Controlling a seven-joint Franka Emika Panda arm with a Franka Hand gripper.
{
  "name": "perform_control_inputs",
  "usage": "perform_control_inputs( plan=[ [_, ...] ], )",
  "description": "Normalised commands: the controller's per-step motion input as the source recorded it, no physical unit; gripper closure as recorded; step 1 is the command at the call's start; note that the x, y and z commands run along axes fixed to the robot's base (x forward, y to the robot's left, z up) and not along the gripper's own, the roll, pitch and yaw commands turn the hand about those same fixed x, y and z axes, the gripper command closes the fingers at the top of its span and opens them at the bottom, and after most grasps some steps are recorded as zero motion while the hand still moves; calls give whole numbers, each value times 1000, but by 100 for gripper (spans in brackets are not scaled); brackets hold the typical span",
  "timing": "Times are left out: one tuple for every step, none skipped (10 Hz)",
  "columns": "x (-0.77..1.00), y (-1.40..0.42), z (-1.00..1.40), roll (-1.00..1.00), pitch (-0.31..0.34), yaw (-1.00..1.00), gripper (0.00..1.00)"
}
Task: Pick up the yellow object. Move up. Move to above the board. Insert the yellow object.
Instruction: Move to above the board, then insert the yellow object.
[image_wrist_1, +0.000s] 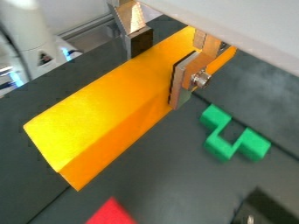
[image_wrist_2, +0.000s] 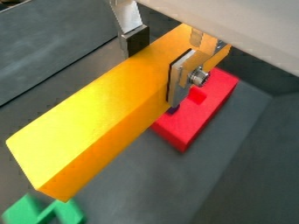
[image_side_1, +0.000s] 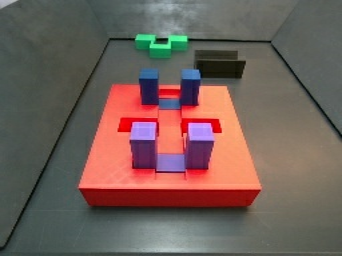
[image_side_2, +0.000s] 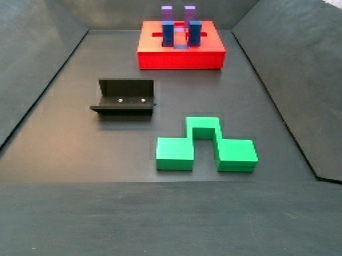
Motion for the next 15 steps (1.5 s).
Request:
perform_control_inputs(
  plan=[
    [790, -1400, 182, 3, 241, -2, 100],
    [782, -1400, 185, 18, 170, 12, 100],
    [815, -1400, 189, -2, 149, 9, 100],
    [842, -1400, 199, 4, 134, 10, 100],
    [513, -811, 123, 38, 145, 11, 100],
    [312, -419, 73, 58, 150, 9, 100],
    [143, -183, 54, 26, 80, 4, 100],
    [0, 0, -20, 0, 0, 0, 100],
    [54, 0, -66, 1, -1, 0, 100],
    [203, 0, -86, 0, -23, 0, 100],
    [500, 0, -143, 7, -41, 0, 100],
    [711, 0, -146, 21, -36, 0, 100],
    [754, -83, -189, 71, -23, 0, 100],
    [654, -209, -254, 123, 0, 31, 100],
    [517, -360, -306, 184, 0, 117, 100]
  ],
)
